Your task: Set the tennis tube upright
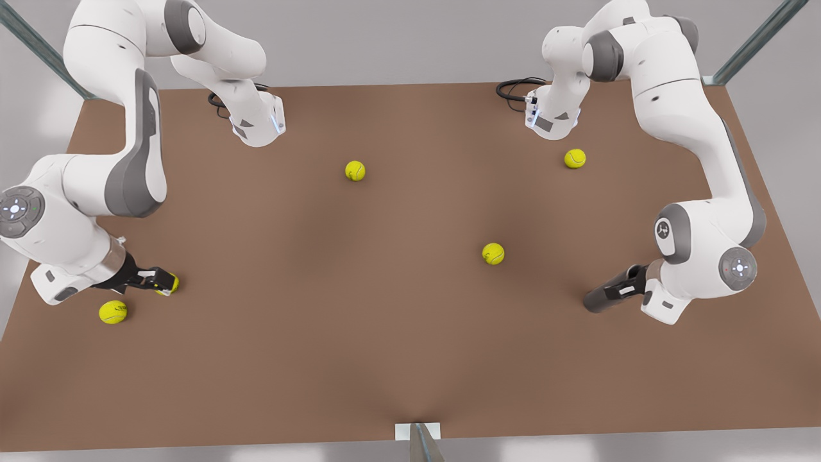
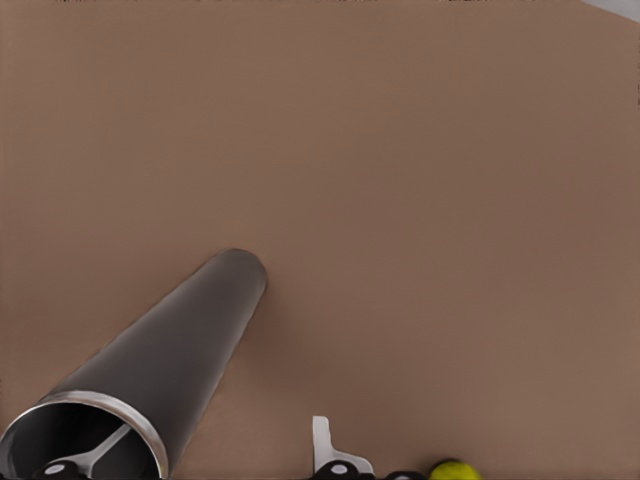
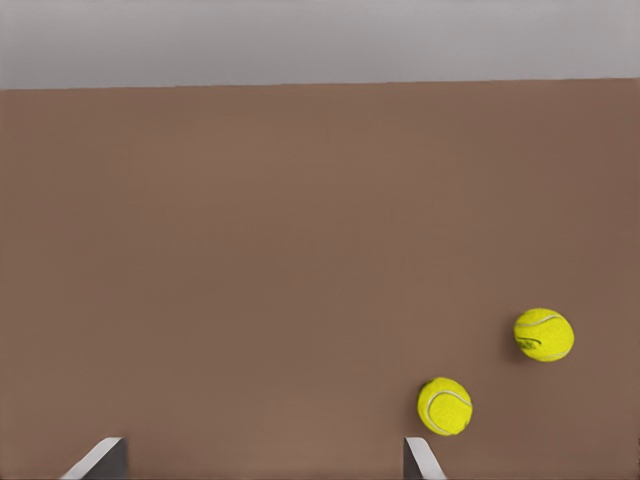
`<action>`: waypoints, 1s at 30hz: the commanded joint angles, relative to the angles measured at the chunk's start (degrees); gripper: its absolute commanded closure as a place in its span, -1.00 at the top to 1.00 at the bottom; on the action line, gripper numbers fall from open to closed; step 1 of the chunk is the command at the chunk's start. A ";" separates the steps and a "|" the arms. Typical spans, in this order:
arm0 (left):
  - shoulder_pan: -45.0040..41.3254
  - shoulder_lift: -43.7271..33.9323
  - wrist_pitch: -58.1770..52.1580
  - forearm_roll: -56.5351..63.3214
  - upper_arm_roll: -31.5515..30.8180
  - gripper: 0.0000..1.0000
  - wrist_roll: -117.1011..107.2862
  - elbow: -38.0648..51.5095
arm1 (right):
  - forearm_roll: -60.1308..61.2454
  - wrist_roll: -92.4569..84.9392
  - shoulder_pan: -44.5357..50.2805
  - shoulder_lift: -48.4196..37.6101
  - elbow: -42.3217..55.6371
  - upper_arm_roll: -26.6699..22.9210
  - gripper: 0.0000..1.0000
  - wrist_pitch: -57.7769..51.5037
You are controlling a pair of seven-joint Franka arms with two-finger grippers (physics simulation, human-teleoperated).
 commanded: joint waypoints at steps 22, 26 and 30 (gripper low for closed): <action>0.44 -4.92 -10.98 2.78 -0.17 1.00 0.61 8.18 | 0.36 0.00 -0.35 0.94 -0.26 0.00 1.00 -0.53; 2.55 -10.02 -12.48 6.73 -4.74 1.00 0.70 7.92 | 0.36 0.00 -0.35 0.94 -0.26 0.00 1.00 -0.53; 2.29 -13.63 -12.48 8.05 -5.98 1.00 0.79 6.34 | 0.36 0.00 -0.44 0.94 -0.26 0.00 1.00 -0.70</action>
